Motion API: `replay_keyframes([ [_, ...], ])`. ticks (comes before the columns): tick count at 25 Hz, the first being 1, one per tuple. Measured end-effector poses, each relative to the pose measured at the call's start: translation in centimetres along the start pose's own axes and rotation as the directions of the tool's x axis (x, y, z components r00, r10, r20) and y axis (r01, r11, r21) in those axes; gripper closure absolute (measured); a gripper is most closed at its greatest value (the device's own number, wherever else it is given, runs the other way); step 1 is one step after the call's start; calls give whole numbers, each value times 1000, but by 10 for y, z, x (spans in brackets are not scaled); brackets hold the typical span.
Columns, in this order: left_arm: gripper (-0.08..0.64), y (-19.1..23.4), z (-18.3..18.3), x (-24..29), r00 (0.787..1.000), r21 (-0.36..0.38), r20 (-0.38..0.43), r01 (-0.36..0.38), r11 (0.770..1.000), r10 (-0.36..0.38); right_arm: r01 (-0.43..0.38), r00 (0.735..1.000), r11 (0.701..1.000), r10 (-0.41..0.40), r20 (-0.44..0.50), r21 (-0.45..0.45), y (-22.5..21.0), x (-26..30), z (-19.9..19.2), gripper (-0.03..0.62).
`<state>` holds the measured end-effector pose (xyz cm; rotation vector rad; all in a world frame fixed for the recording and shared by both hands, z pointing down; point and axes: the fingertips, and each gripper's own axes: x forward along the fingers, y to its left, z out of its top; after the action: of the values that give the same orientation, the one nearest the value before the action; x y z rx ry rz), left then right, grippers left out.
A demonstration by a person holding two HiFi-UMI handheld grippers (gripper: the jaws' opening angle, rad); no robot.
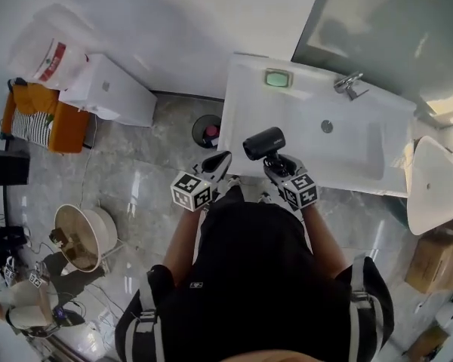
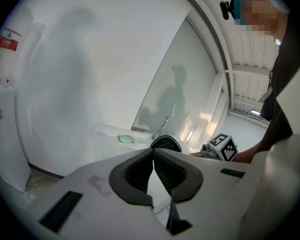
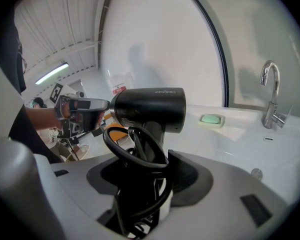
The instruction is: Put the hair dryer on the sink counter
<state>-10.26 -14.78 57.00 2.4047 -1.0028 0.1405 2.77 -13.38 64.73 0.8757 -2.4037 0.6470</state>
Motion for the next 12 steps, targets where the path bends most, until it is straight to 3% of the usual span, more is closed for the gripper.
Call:
replay_keyframes([
  [12,540,61,22,24,991,45,-69,117,992,-114,113,994,988,-113,-8,101,-18,55,9,299],
])
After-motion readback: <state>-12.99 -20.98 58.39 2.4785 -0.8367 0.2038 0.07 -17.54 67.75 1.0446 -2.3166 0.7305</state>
